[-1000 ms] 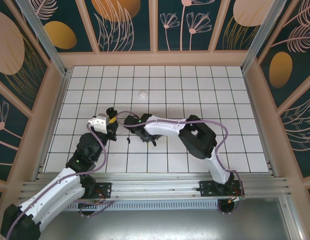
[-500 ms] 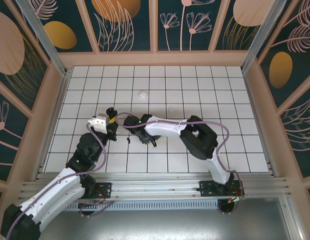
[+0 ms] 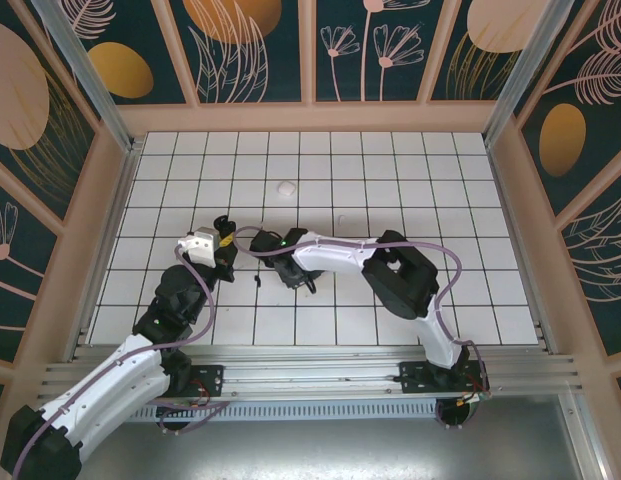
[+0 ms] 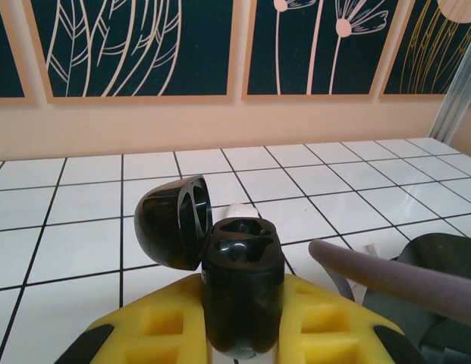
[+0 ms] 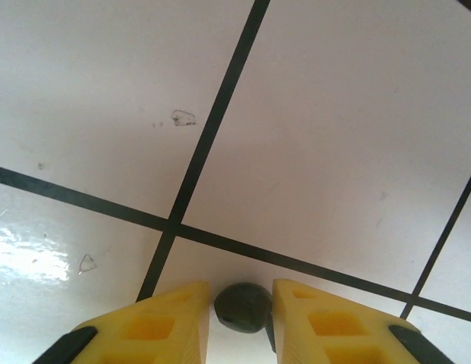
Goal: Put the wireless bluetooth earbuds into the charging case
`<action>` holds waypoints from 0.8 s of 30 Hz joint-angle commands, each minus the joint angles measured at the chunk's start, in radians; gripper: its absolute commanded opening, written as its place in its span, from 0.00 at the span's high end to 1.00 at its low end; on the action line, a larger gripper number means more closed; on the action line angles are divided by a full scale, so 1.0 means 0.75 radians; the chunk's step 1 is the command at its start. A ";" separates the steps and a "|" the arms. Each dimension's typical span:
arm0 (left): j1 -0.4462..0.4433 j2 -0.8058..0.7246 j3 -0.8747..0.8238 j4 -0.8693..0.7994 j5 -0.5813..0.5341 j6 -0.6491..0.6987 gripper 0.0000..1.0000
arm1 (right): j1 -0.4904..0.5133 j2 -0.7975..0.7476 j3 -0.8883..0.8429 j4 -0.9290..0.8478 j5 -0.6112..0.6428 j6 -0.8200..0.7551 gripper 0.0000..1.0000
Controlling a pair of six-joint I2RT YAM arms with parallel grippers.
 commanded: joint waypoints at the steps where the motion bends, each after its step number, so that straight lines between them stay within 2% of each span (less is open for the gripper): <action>1: -0.003 -0.001 0.002 0.023 -0.010 -0.009 1.00 | -0.043 -0.026 -0.036 -0.026 0.013 -0.030 0.78; 7: -0.002 0.001 0.007 0.021 -0.006 -0.008 1.00 | -0.097 -0.101 -0.100 0.043 -0.063 -0.022 0.84; 10: -0.003 0.007 0.009 0.023 0.007 -0.009 1.00 | -0.159 -0.214 -0.207 0.189 -0.237 0.007 0.84; 15: -0.003 0.034 0.019 0.036 0.032 -0.022 1.00 | -0.304 -0.442 -0.500 0.617 -0.669 0.174 0.84; 24: -0.003 0.178 0.034 0.154 0.155 -0.086 1.00 | -0.408 -0.539 -0.839 1.119 -1.011 0.474 0.85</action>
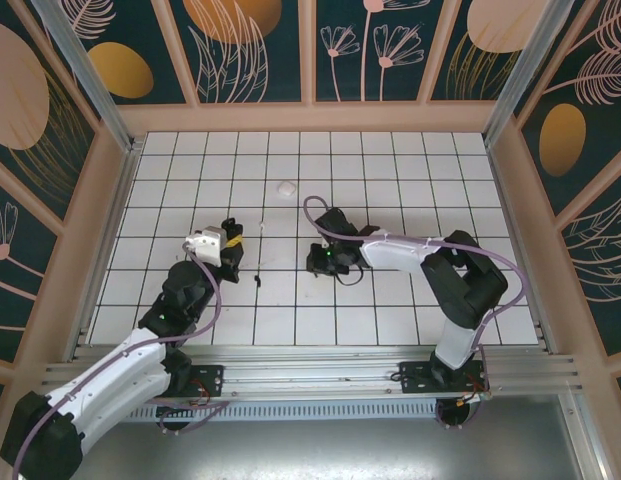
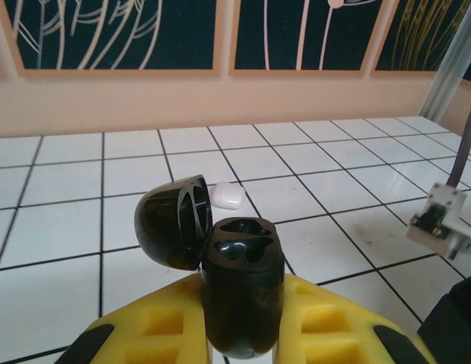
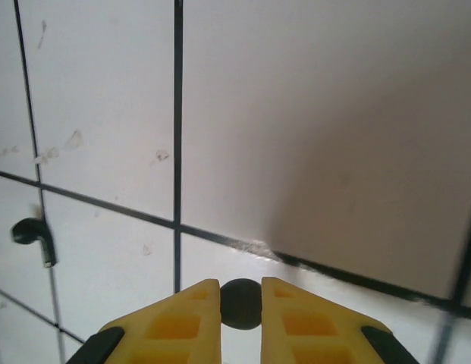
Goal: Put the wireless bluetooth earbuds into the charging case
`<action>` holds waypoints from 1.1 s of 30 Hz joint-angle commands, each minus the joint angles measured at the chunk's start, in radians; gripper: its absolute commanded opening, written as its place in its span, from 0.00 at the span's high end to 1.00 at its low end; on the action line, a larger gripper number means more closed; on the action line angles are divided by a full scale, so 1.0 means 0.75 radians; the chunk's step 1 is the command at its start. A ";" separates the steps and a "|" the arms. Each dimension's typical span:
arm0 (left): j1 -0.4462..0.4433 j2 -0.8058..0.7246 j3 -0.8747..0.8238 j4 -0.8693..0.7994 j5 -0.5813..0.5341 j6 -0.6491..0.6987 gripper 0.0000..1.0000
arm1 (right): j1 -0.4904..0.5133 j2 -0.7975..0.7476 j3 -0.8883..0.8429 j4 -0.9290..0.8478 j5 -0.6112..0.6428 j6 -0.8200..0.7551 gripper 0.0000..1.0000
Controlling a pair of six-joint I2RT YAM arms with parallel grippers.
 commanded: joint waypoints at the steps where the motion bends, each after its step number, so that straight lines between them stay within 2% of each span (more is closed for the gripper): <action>1: -0.003 0.063 0.036 0.115 0.098 -0.053 1.00 | -0.045 -0.073 -0.122 0.310 -0.225 0.188 0.85; 3: -0.003 0.104 0.030 0.171 0.169 -0.060 1.00 | -0.077 -0.102 -0.162 0.362 -0.239 0.233 0.81; 9: -0.003 0.186 0.054 0.220 0.259 -0.071 1.00 | -0.136 -0.061 -0.191 0.260 -0.210 0.217 0.76; 13: -0.003 0.188 0.060 0.223 0.284 -0.064 1.00 | -0.137 -0.053 -0.190 0.154 -0.078 0.191 0.63; 19: -0.002 0.179 0.062 0.217 0.298 -0.049 1.00 | -0.131 -0.069 -0.148 -0.006 0.133 0.134 0.55; 24: -0.003 0.175 0.071 0.208 0.306 -0.034 1.00 | -0.081 -0.123 -0.034 -0.147 0.315 0.016 0.55; 28: -0.003 0.175 0.078 0.194 0.303 -0.024 1.00 | 0.013 -0.119 0.095 -0.233 0.438 -0.184 0.57; 33: -0.003 0.176 0.090 0.173 0.303 -0.014 1.00 | 0.082 -0.031 0.195 -0.310 0.479 -0.405 0.62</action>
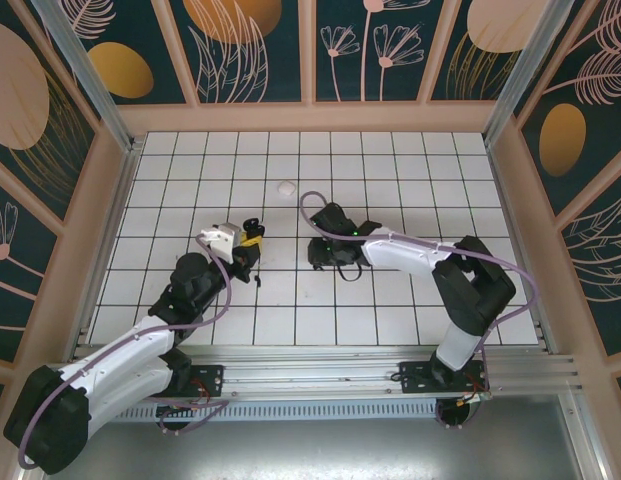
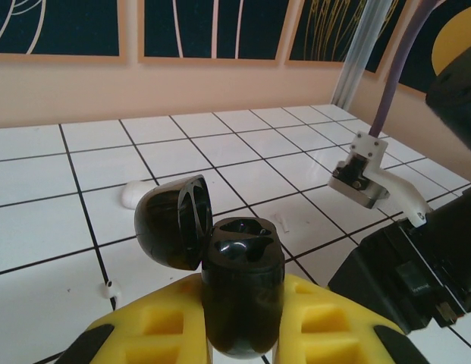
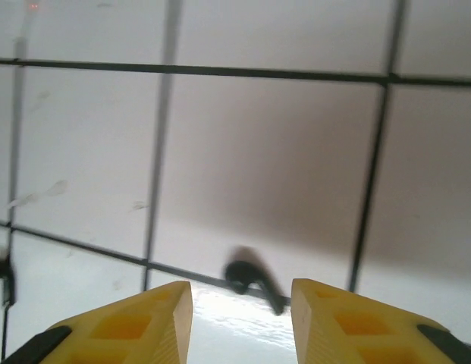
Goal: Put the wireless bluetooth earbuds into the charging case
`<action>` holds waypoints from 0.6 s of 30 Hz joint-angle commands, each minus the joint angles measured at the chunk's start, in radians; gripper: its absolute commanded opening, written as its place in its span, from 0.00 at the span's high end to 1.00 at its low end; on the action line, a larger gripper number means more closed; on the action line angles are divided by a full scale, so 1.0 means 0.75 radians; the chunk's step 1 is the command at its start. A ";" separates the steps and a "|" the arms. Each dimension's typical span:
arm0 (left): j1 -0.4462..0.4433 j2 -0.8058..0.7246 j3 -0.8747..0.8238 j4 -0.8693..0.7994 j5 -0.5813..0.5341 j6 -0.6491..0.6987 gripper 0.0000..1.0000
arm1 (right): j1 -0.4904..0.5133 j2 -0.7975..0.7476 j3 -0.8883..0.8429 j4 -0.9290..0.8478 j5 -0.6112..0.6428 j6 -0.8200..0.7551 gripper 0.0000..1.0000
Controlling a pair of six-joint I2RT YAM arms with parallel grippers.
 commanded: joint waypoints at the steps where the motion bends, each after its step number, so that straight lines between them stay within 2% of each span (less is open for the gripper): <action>1: -0.003 -0.014 0.049 0.004 0.020 0.028 1.00 | 0.036 0.061 0.079 -0.135 0.107 -0.225 0.62; 11: -0.003 -0.074 0.024 -0.030 -0.018 0.036 1.00 | 0.171 0.262 0.273 -0.337 0.324 -0.442 0.74; 18: -0.003 -0.091 0.018 -0.049 -0.028 0.047 1.00 | 0.208 0.351 0.331 -0.404 0.388 -0.485 0.74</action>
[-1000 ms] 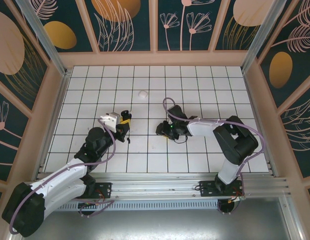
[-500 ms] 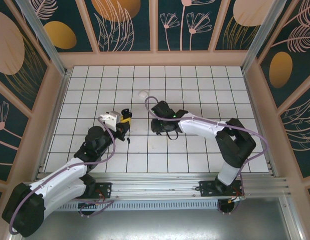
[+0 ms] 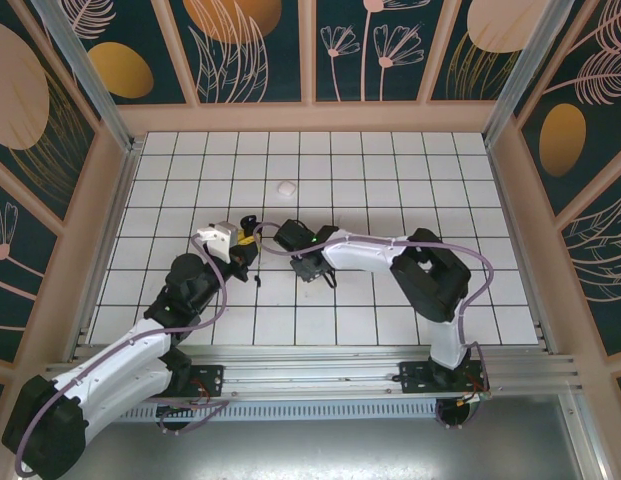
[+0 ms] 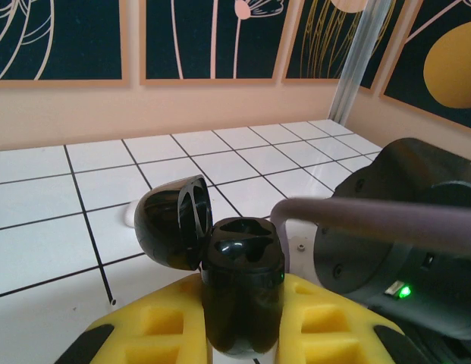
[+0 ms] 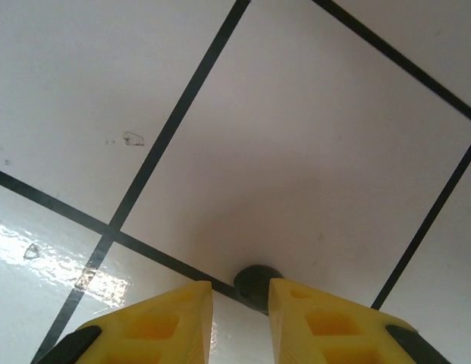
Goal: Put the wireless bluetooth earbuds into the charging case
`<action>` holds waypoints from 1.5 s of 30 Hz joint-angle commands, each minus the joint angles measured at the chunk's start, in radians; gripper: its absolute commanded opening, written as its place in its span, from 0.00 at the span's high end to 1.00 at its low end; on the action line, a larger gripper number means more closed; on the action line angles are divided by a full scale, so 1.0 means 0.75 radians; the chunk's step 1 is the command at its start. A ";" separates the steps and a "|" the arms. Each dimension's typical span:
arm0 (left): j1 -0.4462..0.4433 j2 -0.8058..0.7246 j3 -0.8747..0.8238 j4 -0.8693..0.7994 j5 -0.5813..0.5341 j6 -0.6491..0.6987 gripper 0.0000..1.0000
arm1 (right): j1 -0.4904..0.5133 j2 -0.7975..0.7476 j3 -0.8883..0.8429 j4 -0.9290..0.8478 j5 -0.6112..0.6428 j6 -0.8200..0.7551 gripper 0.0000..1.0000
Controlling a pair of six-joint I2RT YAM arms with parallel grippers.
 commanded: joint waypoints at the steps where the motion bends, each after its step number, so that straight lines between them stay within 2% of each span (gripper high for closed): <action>1: -0.003 -0.018 0.003 -0.009 -0.022 0.033 1.00 | 0.006 0.037 0.036 -0.090 0.065 -0.051 0.74; 12: -0.002 -0.017 0.005 -0.017 -0.025 0.041 1.00 | 0.008 0.105 0.052 -0.100 0.088 -0.072 0.78; 28: -0.002 0.006 0.021 -0.011 -0.039 0.048 1.00 | -0.009 0.049 -0.052 -0.076 0.042 -0.008 0.78; 45: -0.003 0.061 0.065 -0.010 -0.020 0.048 1.00 | -0.239 -0.252 -0.340 0.154 -0.146 0.191 0.79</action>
